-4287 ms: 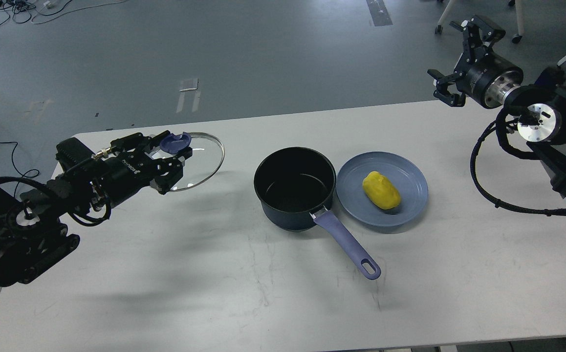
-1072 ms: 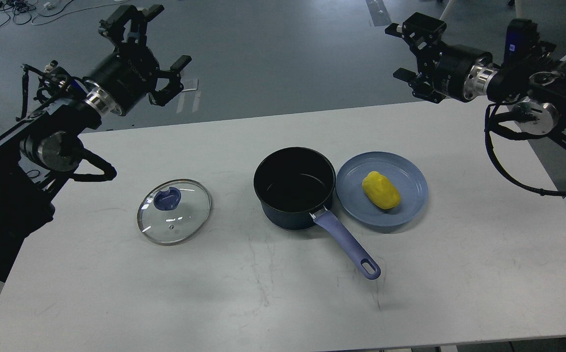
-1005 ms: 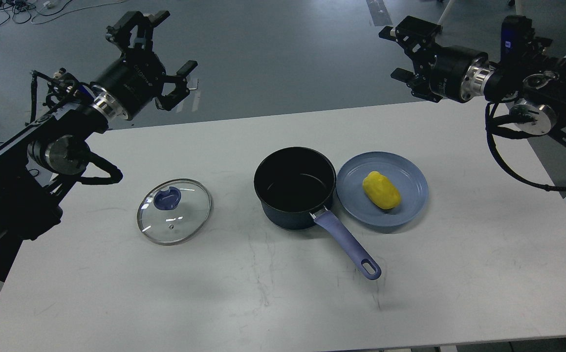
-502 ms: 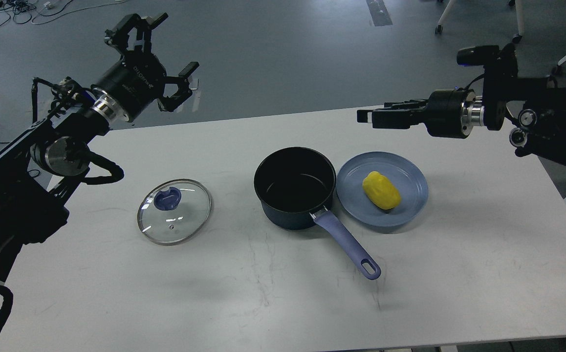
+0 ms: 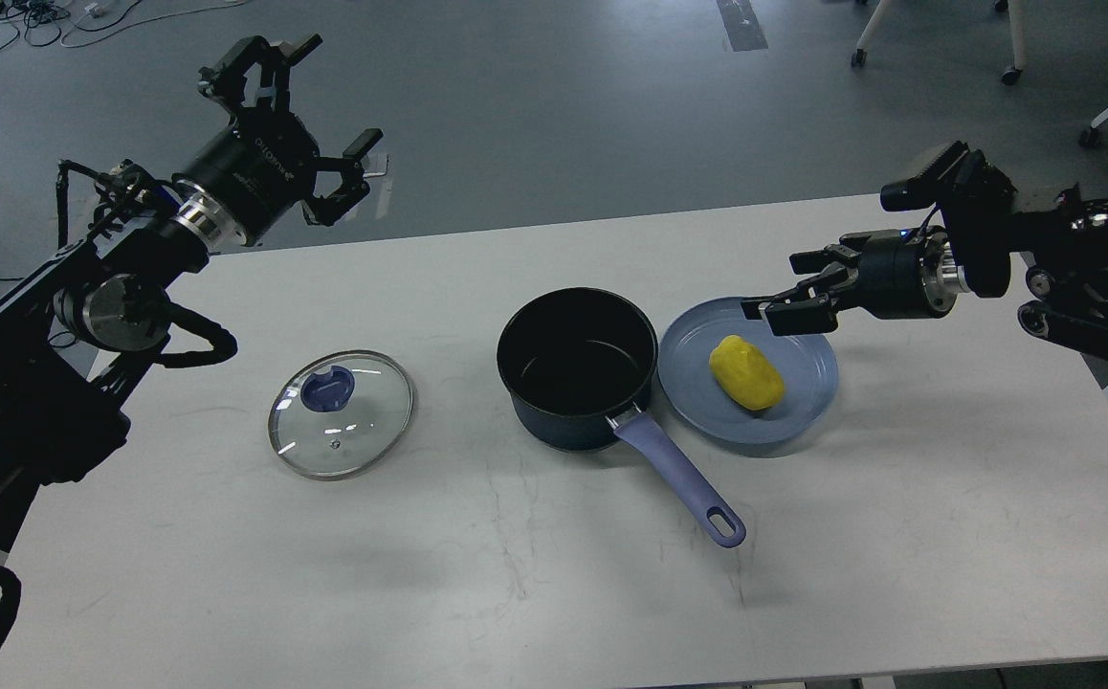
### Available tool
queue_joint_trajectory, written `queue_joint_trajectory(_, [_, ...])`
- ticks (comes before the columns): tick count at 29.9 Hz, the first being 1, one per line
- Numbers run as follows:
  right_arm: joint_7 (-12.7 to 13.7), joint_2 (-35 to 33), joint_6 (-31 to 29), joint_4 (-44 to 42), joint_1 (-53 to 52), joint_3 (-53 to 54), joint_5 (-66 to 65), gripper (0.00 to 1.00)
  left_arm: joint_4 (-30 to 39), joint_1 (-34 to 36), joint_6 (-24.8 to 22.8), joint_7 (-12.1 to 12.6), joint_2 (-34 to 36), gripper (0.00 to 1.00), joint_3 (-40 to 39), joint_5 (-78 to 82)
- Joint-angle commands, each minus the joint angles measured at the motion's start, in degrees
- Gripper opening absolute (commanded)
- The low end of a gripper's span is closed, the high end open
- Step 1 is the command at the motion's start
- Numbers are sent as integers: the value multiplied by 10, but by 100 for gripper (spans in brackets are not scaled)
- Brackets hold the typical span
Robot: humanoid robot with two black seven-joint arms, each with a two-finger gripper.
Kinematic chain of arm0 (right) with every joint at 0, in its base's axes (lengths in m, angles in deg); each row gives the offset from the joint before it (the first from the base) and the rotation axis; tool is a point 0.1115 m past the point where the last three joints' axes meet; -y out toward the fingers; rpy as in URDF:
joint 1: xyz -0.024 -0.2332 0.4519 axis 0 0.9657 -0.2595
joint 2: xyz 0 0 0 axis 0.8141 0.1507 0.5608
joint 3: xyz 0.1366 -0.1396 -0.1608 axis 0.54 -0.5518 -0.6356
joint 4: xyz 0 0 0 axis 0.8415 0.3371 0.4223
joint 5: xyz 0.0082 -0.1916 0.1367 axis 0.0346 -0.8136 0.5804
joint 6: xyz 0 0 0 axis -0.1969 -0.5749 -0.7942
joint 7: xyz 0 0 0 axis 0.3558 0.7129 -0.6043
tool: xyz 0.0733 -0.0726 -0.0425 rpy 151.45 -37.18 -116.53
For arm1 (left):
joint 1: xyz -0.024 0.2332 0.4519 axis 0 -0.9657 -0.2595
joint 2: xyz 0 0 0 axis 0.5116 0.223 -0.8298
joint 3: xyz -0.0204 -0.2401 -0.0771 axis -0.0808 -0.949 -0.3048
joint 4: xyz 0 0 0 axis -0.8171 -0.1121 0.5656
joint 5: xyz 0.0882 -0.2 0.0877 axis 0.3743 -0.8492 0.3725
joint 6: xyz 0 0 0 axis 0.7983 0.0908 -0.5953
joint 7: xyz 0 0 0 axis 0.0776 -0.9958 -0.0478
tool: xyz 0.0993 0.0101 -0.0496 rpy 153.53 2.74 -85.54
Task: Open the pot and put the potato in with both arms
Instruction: 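Reach the right gripper down to the yellow potato on the plate, then close the right gripper around the yellow potato, then lift the potato and carry it over the saucepan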
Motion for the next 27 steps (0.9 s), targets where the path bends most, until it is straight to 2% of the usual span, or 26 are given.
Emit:
queue_joint_trajectory(1, [0,24,2,-23,31,-6,0,97,0,0,-1,-1,2,98,1,1])
queue_joint_trajectory(11, [0,68,22,-55,66,-8,0,96,1,-1,-1,-2,10,98,2,1])
queue_joint_trajectory(17, [0,82,22,-72,74,-12,0,85,1,-1,-1,-7,13,98,2,1])
queue_joint_trajectory(18, [0,87,22,-73,77,-12,0,78,1,-1,-1,-7,15,98,2,1])
queue_joint_trajectory(19, [0,89,22,-73,80,-15,0,67,1,-1,0,-7,19,98,2,1])
queue_joint_trajectory(21, [0,93,22,-78,82,-26,0,54,1,-1,-1,-6,22,98,3,1])
queue_joint_trajectory(25, [0,107,22,-93,81,-46,0,38,1,-1,-1,-7,23,98,4,1])
queue_joint_trajectory(26, [0,110,23,-96,80,-47,0,31,0,-1,-1,-7,23,98,5,2])
queue_joint_trajectory(27, [0,111,23,-97,77,-48,0,20,-1,-2,0,-7,23,98,5,2])
